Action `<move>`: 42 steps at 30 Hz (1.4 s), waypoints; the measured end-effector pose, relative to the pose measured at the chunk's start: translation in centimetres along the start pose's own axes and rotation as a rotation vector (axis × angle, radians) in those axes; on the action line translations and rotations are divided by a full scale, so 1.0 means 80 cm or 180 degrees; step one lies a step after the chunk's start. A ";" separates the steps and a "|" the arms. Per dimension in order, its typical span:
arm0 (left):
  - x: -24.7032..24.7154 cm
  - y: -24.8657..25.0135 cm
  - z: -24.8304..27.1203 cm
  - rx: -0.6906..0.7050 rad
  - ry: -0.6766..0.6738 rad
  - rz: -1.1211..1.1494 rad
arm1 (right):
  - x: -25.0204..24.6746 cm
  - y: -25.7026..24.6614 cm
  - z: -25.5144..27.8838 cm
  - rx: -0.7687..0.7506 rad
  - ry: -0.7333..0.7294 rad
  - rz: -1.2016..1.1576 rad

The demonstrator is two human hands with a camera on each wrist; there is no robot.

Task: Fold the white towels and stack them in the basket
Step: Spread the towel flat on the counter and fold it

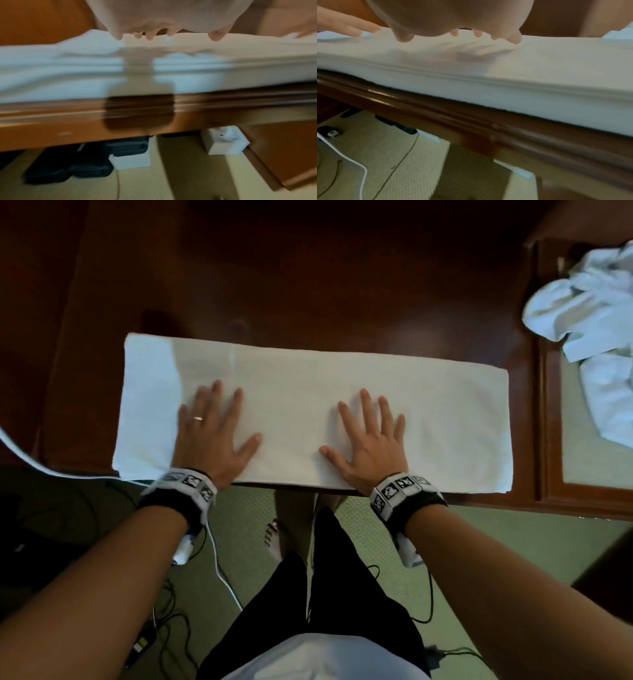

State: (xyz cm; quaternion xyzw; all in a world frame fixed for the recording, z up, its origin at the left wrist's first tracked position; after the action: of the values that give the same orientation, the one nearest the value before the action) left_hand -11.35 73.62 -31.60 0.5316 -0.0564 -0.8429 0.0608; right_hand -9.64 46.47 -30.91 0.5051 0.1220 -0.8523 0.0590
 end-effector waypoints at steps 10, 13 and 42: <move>0.043 0.056 -0.012 0.0106 0.0040 -0.0202 | 0.007 0.209 0.026 0.0763 0.0038 -0.0058; 0.044 0.060 -0.012 0.0067 0.0038 -0.0261 | -0.001 0.260 0.044 0.1325 0.0138 -0.0213; 0.024 0.075 -0.007 0.0177 -0.0061 -0.0325 | 0.004 0.231 0.126 0.1913 0.1070 -0.0965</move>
State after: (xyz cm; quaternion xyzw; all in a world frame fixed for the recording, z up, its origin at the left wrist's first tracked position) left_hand -11.41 67.33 -32.60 0.5272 -0.0531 -0.8481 0.0023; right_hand -14.16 25.99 -29.29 0.6089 -0.0521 -0.7544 -0.2396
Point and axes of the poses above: each hand's wrist, its own z-axis away from the middle knuckle, its own x-axis out of the palm, y = z × x, the point moved 4 cm from there along -z, towards the middle knuckle, and after that the axes turned 6 degrees about -y, right-handed, at the moved point
